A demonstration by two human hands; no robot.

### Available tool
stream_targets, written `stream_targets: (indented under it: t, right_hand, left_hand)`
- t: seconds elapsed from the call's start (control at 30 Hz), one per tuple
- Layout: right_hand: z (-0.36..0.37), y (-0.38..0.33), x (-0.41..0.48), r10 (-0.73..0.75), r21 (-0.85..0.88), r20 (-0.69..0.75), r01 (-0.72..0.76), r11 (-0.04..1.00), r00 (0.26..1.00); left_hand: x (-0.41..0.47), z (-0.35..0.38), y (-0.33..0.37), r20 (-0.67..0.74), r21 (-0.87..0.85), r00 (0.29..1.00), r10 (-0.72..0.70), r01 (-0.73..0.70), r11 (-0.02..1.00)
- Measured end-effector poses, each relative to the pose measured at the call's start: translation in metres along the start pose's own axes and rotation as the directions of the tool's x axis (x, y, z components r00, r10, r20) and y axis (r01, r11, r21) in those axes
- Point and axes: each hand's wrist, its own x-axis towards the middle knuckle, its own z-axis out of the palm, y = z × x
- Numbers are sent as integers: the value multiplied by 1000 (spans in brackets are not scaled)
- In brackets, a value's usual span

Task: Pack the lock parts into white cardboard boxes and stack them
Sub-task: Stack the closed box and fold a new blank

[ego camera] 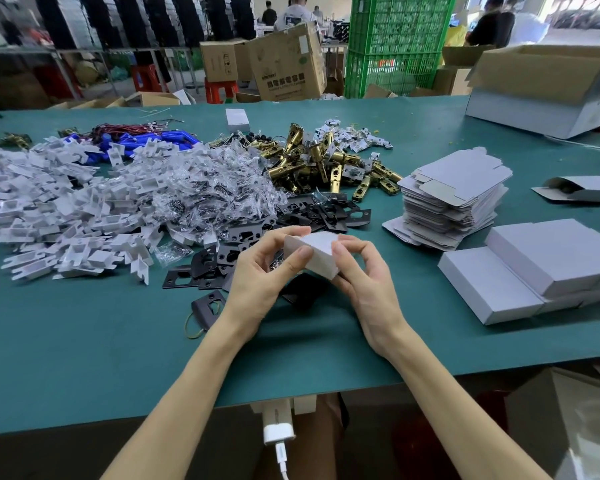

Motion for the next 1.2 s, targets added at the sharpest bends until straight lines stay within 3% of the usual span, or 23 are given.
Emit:
stream_targets:
  t: [0.07, 0.2, 0.47, 0.83, 1.07, 1.2]
  right_hand:
    - [0, 0, -1, -28, -75, -27, 26, 997, 999]
    - [0, 0, -3, -64, -141, 16, 66, 988, 998]
    - [-5, -1, 1, -82, 12, -11, 82, 997, 997]
    - [-2, 5, 4, -10, 57, 54, 7, 998, 998]
    - [-1, 1, 1, 55, 100, 62, -61, 993, 997]
    - [-2, 0, 2, 73, 119, 59, -79, 990, 996]
  left_hand:
    - [0, 1, -1, 5, 30, 1000, -5, 5, 1000]
    - [0, 5, -1, -35, -154, 993, -116, 109, 982]
    - [-1, 10, -2, 81, -261, 988, -128, 145, 954]
    - [-1, 2, -3, -29, -140, 990, -136, 131, 981]
    - [-1, 1, -5, -27, -183, 975, -222, 214, 960]
    - [-1, 2, -5, 54, -193, 969, -242, 248, 949]
